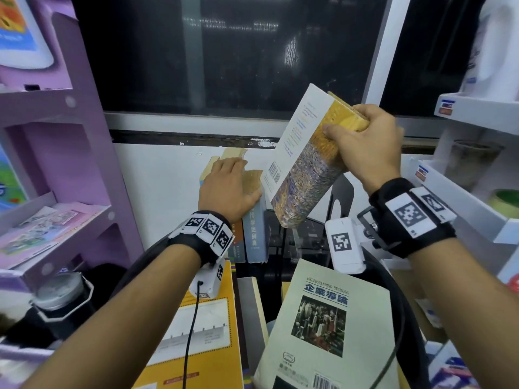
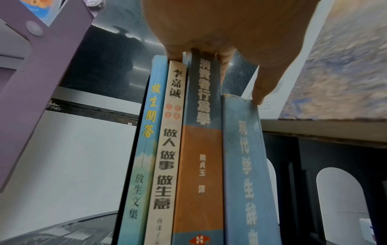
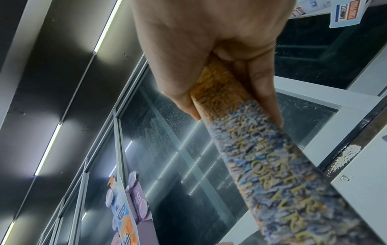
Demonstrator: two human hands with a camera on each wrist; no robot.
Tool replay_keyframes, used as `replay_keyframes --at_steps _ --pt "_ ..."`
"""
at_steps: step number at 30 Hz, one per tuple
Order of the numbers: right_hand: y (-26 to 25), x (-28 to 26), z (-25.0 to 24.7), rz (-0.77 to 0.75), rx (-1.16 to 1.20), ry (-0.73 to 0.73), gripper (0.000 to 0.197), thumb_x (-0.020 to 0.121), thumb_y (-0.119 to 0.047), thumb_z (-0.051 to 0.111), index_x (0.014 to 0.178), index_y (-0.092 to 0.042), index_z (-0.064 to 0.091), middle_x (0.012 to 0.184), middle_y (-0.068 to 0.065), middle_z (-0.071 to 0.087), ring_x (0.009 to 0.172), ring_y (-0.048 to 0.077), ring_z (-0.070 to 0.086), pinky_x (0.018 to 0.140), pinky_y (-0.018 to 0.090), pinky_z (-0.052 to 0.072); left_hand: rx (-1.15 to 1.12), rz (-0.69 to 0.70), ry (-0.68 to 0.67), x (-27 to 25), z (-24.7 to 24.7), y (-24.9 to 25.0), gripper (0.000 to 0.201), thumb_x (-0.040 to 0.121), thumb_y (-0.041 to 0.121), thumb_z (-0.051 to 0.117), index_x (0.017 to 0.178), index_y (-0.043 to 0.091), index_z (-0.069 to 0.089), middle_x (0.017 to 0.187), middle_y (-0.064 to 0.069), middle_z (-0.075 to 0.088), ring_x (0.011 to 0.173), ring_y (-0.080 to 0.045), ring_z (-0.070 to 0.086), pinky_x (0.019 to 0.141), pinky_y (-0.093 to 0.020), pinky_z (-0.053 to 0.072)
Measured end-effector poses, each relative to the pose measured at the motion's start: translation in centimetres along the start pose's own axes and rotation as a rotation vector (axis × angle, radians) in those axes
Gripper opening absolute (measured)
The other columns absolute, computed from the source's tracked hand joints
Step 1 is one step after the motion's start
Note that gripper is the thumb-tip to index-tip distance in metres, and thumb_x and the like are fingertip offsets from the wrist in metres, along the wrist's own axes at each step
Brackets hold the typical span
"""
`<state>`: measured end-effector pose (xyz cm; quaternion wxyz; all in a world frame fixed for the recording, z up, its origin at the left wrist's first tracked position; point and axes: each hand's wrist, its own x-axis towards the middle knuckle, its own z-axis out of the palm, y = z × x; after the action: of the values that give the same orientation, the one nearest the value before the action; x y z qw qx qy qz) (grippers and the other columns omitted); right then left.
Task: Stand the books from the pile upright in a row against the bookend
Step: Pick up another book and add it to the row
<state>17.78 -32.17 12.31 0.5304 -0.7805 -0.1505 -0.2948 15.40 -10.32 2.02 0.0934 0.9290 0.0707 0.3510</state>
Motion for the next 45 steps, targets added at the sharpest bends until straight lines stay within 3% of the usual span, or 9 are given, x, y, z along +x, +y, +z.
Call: replay_keyframes --at_steps 6,9,14,18,21,25,28,40,45 --pt "-0.4 0.1 1.3 -0.029 -0.079 0.016 0.041 0.085 -0.033 0.066 0.123 -0.022 0.058 0.099 -0.003 0.051 0.096 0.010 0.032 0.073 0.012 0.026 0.004 -0.013 0.005 0.0 0.1 0.0 0.069 0.081 0.052 0.060 0.138 0.015 0.045 0.143 -0.001 0.045 0.133 -0.021 0.034 0.107 -0.031 0.030" --pt "-0.6 -0.1 2.2 -0.047 -0.096 0.003 0.044 0.085 -0.034 0.067 0.126 -0.021 0.056 0.102 -0.001 0.054 0.101 0.014 0.041 0.081 0.017 0.033 0.007 -0.007 0.003 0.1 0.2 0.0 0.070 0.081 0.052 0.061 0.137 0.015 0.046 0.143 -0.001 0.045 0.133 -0.021 0.034 0.108 -0.030 0.029" --pt "-0.5 -0.5 4.2 -0.046 -0.108 -0.038 0.044 0.085 -0.033 0.067 0.125 -0.018 0.056 0.098 -0.001 0.055 0.089 0.013 0.048 0.076 0.019 0.039 0.002 -0.020 -0.020 0.4 -0.2 -0.4 0.072 0.079 0.056 0.063 0.138 0.019 0.044 0.142 0.001 0.048 0.132 -0.020 0.037 0.105 -0.033 0.034" --pt "0.3 -0.9 5.8 -0.028 -0.141 -0.072 0.044 0.082 -0.035 0.067 0.120 -0.016 0.058 0.103 0.008 0.065 0.094 0.027 0.060 0.082 0.033 0.051 0.057 -0.001 -0.030 1.3 -1.0 -1.2 0.079 0.072 0.064 0.066 0.136 0.022 0.046 0.128 -0.003 0.061 0.118 -0.025 0.052 0.094 -0.037 0.042" --pt "0.9 -1.4 6.5 0.005 -0.180 -0.119 0.047 0.084 -0.038 0.066 0.125 -0.017 0.056 0.111 0.013 0.065 0.102 0.034 0.059 0.086 0.039 0.050 0.011 0.002 -0.012 1.6 -1.0 -2.1 0.078 0.067 0.067 0.068 0.130 0.024 0.052 0.117 -0.002 0.067 0.108 -0.026 0.058 0.090 -0.038 0.044" --pt "2.0 -2.3 7.5 0.018 -0.214 -0.189 0.056 0.086 -0.038 0.064 0.136 -0.020 0.048 0.117 0.017 0.061 0.107 0.037 0.055 0.089 0.039 0.048 -0.085 -0.030 -0.001 1.2 -0.2 -3.2 0.078 0.065 0.069 0.067 0.130 0.027 0.054 0.132 0.001 0.059 0.122 -0.022 0.051 0.100 -0.041 0.043" --pt "2.7 -2.9 8.3 0.019 -0.217 -0.234 0.054 0.087 -0.038 0.062 0.136 -0.020 0.046 0.114 0.016 0.060 0.107 0.035 0.052 0.086 0.035 0.045 -0.108 -0.064 -0.022 1.0 0.1 -3.3 0.082 0.065 0.068 0.070 0.134 0.029 0.050 0.142 0.004 0.049 0.133 -0.020 0.042 0.107 -0.041 0.039" --pt "4.7 -4.0 10.0 0.075 -0.262 -0.293 0.055 0.087 -0.043 0.065 0.129 -0.013 0.049 0.114 0.017 0.060 0.102 0.037 0.059 0.084 0.040 0.050 -0.141 -0.003 -0.052 0.8 0.1 -2.9 0.088 0.060 0.061 0.079 0.136 0.032 0.045 0.140 0.011 0.048 0.128 -0.013 0.044 0.097 -0.037 0.044" --pt "5.4 -3.9 10.3 0.017 -0.246 -0.304 0.049 0.085 -0.043 0.068 0.118 -0.010 0.053 0.105 0.011 0.063 0.089 0.029 0.059 0.075 0.035 0.050 -0.167 0.023 -0.025 0.7 0.4 -2.5 0.084 0.061 0.058 0.080 0.134 0.033 0.047 0.140 0.012 0.047 0.127 -0.012 0.046 0.095 -0.036 0.045"
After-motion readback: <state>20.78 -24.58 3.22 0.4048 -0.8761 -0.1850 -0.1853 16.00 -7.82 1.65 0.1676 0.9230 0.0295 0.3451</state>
